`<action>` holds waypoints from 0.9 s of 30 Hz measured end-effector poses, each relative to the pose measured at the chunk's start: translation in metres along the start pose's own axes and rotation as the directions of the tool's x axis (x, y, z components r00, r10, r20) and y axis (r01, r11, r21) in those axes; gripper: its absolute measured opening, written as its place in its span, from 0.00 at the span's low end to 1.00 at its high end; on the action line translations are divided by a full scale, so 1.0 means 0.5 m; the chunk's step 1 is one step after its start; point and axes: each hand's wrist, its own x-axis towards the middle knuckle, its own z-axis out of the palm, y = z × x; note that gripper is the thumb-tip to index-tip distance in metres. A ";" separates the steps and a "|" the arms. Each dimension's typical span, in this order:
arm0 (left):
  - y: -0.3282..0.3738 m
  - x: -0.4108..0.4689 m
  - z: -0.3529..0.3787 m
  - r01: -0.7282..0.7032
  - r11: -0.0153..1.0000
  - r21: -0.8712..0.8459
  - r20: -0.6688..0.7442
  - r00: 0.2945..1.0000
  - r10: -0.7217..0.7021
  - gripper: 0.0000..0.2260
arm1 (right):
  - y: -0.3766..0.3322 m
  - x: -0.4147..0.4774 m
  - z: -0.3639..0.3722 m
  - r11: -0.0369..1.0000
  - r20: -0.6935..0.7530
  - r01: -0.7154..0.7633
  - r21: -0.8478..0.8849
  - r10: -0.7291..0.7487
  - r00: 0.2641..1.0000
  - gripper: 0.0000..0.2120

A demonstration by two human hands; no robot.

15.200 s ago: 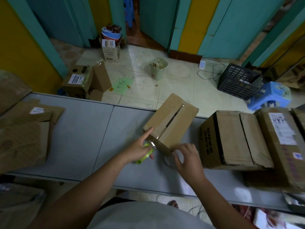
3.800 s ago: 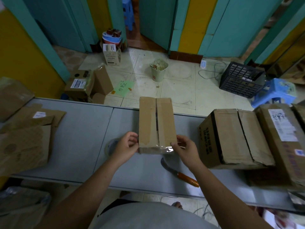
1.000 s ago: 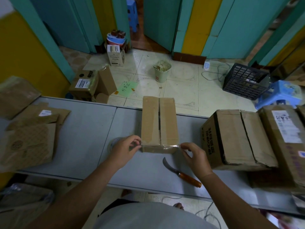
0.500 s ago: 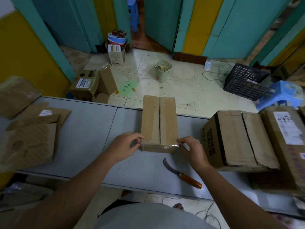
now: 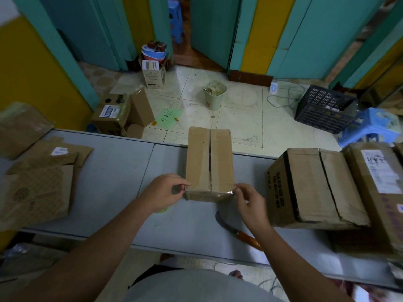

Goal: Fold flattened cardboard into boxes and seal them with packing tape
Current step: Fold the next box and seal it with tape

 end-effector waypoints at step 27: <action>-0.023 0.030 0.002 0.117 0.984 -0.132 0.044 0.993 -0.112 0.22 | -0.022 0.004 -0.008 0.991 0.052 -0.125 0.053 0.122 0.991 0.15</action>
